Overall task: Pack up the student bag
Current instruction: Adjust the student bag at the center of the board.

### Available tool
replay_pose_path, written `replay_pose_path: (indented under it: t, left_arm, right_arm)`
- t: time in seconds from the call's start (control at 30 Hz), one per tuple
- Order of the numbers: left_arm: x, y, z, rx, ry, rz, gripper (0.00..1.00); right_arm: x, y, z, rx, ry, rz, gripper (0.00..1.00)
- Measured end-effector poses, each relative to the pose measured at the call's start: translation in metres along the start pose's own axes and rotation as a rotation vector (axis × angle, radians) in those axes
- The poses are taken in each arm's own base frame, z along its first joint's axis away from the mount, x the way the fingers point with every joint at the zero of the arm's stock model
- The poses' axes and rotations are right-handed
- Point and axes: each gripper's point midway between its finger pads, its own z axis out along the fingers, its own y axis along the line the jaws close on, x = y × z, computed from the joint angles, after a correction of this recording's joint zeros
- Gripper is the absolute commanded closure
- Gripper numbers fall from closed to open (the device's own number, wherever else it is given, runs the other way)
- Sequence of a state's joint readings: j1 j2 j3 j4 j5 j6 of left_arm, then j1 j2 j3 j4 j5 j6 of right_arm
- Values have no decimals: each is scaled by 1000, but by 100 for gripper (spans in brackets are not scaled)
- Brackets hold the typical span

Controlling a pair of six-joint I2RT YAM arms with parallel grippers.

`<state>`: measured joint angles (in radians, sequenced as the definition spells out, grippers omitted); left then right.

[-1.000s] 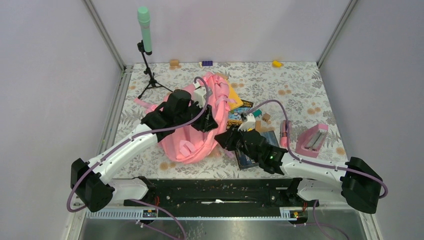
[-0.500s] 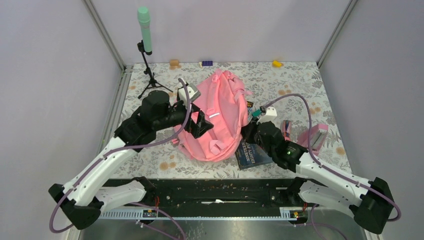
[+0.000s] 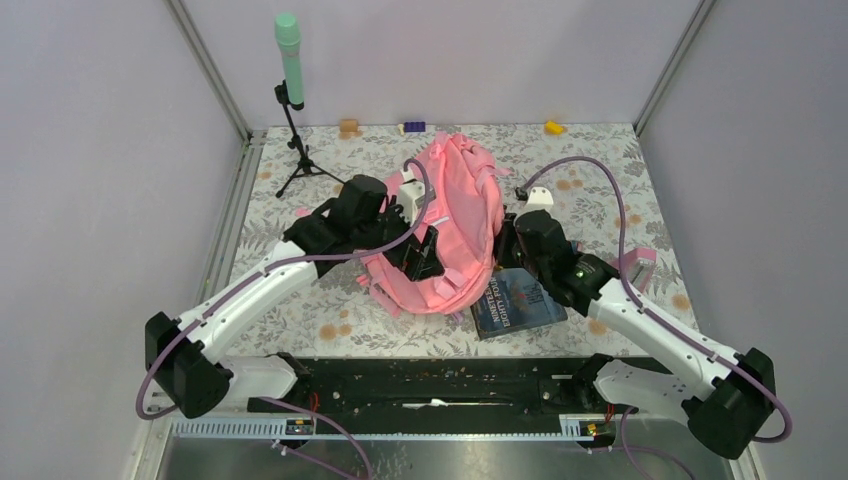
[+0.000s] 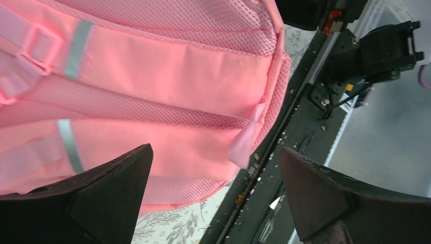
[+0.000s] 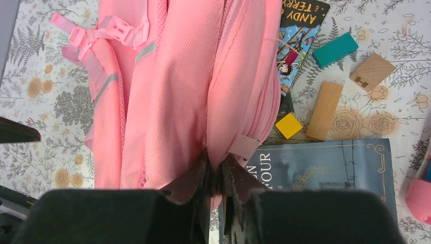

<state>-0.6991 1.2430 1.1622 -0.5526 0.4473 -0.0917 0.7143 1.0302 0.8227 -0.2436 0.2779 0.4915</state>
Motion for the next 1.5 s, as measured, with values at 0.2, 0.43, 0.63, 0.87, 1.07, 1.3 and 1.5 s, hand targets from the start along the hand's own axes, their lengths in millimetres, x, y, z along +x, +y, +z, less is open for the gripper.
replay_pose_path:
  t: [0.2, 0.43, 0.63, 0.87, 1.07, 1.3, 1.5]
  left_arm:
    - [6, -13, 6, 79, 21, -75, 1]
    - [21, -27, 25, 191, 133, -137, 13]
    - [54, -39, 42, 216, 288, -147, 83]
    - [54, -48, 41, 241, 297, -144, 100]
    - [53, -47, 41, 233, 294, -160, 100]
    - [50, -47, 43, 226, 276, -178, 100]
    - [46, -46, 42, 210, 240, -183, 100]
  right_arm:
    - [-7, 2, 6, 1, 22, -14, 100]
    - [-20, 12, 1, -25, 28, -33, 100]
    - [-19, 10, 0, -20, 38, -40, 100]
    - [-20, 11, -6, -39, 34, -28, 31]
    - [-26, -1, -20, -24, -12, -36, 3]
    - [-10, 0, -48, -115, -30, 58, 0]
    - [37, 14, -45, -237, 73, 212, 2]
